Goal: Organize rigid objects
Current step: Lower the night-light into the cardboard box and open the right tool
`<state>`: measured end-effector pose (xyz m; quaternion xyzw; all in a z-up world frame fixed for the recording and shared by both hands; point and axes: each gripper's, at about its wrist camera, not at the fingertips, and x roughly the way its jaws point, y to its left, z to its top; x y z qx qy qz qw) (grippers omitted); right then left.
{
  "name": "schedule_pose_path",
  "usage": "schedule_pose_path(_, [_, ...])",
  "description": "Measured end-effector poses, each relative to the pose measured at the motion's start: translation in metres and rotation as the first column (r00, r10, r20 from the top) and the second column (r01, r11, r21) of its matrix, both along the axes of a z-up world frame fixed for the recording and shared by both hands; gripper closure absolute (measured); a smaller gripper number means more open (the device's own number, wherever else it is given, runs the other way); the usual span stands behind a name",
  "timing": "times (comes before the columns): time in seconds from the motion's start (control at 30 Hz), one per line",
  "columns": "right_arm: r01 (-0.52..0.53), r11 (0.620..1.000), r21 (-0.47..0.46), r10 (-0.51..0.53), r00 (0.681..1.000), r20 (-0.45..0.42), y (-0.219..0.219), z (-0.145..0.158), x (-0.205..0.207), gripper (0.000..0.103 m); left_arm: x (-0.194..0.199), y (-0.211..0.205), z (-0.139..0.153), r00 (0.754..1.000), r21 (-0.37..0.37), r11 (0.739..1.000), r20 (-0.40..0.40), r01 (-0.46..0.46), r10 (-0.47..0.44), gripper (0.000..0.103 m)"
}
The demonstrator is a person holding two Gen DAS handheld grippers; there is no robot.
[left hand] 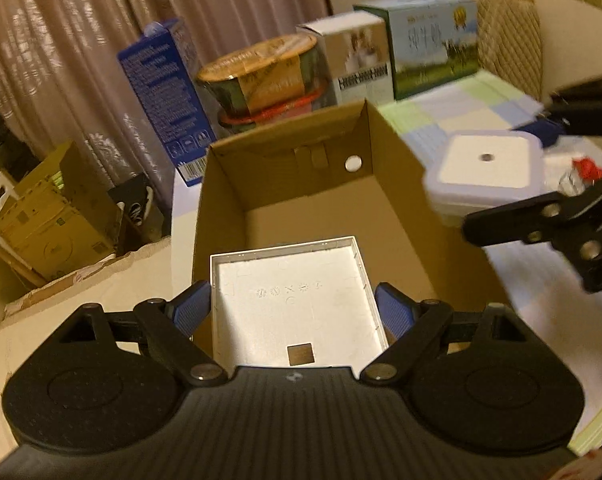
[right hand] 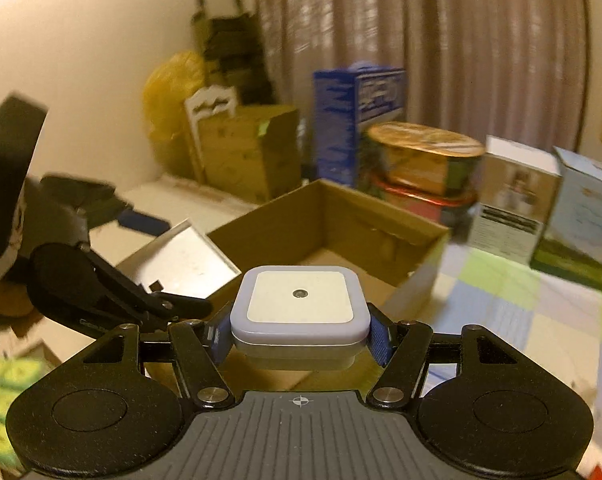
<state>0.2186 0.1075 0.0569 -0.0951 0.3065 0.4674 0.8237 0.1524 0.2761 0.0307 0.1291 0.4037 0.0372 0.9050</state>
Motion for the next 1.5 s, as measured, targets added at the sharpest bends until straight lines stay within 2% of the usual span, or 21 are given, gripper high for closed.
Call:
schedule_pose_path(0.27, [-0.031, 0.997, -0.073, 0.031, 1.0, 0.003, 0.021, -0.034, 0.01, 0.041, 0.012, 0.007, -0.025, 0.999, 0.013, 0.999, -0.029, 0.038, -0.038, 0.016])
schedule_pose_path(0.67, [-0.03, 0.997, -0.075, 0.03, 1.0, -0.002, 0.022, -0.031, 0.006, 0.041, 0.003, 0.022, -0.013, 1.0, 0.016, 1.0, 0.013, 0.0, 0.0, 0.015])
schedule_pose_path(1.07, [-0.032, 0.996, -0.081, 0.03, 0.999, -0.025, 0.027, -0.035, 0.006, 0.041, -0.002, 0.027, -0.01, 1.0, 0.005, 1.0, 0.022, -0.018, 0.018, 0.015])
schedule_pose_path(1.17, [-0.033, 0.997, -0.066, 0.03, 0.999, -0.033, 0.026, -0.036, 0.008, 0.04, -0.003, 0.027, -0.01, 0.999, -0.004, 1.0, 0.025, -0.023, 0.023, 0.015])
schedule_pose_path(1.3, [-0.013, 1.0, -0.02, 0.013, 1.0, -0.012, 0.018, -0.032, 0.009, 0.029, -0.005, 0.025, -0.007, 0.999, -0.001, 1.0, 0.031, -0.026, 0.026, 0.015])
schedule_pose_path(1.5, [0.036, 0.999, 0.023, -0.036, 0.999, -0.008, -0.004, -0.021, 0.008, 0.029, -0.011, 0.017, 0.001, 0.998, -0.022, 0.999, 0.046, -0.042, 0.043, 0.015])
